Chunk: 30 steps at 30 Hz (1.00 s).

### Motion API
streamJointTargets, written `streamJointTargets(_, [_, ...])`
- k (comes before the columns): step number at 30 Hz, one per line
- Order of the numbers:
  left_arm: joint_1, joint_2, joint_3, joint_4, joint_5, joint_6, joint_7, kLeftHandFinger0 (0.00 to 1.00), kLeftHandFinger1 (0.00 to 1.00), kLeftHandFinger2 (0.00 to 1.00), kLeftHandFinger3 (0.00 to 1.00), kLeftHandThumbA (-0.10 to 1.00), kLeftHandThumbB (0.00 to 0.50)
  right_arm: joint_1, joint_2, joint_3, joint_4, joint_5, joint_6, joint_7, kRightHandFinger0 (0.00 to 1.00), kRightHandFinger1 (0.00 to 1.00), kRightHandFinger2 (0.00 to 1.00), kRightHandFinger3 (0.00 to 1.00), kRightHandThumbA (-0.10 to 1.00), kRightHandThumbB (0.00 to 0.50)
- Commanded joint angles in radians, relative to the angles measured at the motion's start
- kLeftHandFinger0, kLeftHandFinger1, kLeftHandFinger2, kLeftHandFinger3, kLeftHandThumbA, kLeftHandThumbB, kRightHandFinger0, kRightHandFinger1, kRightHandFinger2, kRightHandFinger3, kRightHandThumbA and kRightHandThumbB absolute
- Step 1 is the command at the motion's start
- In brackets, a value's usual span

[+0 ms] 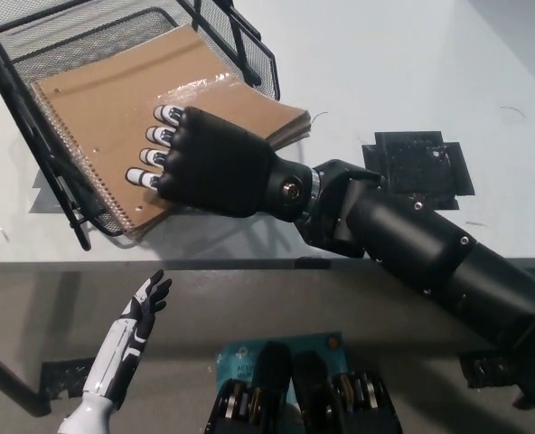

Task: A person hands a notebook to the robot and the robot grabs it with its right hand and places it in the file tray kept in the centre of the desk infront of it.

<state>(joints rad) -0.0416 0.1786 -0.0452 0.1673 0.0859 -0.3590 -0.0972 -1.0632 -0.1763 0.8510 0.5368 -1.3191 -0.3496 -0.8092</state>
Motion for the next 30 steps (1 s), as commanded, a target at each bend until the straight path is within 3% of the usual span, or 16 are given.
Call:
streamJointTargets(1, [-0.011,0.012,-0.001,-0.028,-0.006,-0.008,-0.011,1.0,1.0,1.0,1.0,1.0,0.5,-0.028,0.016,-0.024,0.022,-0.004,0.026,-0.048,0.0,0.0,0.0,0.0,1.0,0.07])
streamJointTargets(10, [-0.01,0.013,-0.001,-0.037,-0.02,0.002,-0.019,1.0,1.0,1.0,1.0,1.0,0.5,-0.041,0.047,-0.032,0.099,-0.012,0.078,-0.096,0.0,0.0,0.0,0.0,1.0,0.054])
streamJointTargets(21, [-0.013,0.01,-0.006,-0.042,0.007,0.014,-0.009,0.98,1.0,1.0,1.0,1.0,0.5,-0.126,0.1,-0.031,0.219,0.009,0.061,-0.113,0.0,0.0,0.0,0.0,1.0,0.027])
streamJointTargets(23, [-0.015,0.01,-0.006,-0.04,0.003,0.013,-0.011,0.99,1.0,1.0,1.0,1.0,0.5,-0.14,0.118,-0.029,0.246,0.008,0.072,-0.126,0.0,0.0,0.01,0.0,1.0,0.042])
streamJointTargets(30, [-0.017,0.013,-0.007,-0.04,0.001,0.004,-0.014,1.0,1.0,1.0,1.0,1.0,0.5,-0.177,0.153,-0.022,0.307,-0.001,0.101,-0.152,0.0,0.0,0.02,0.06,1.0,0.04])
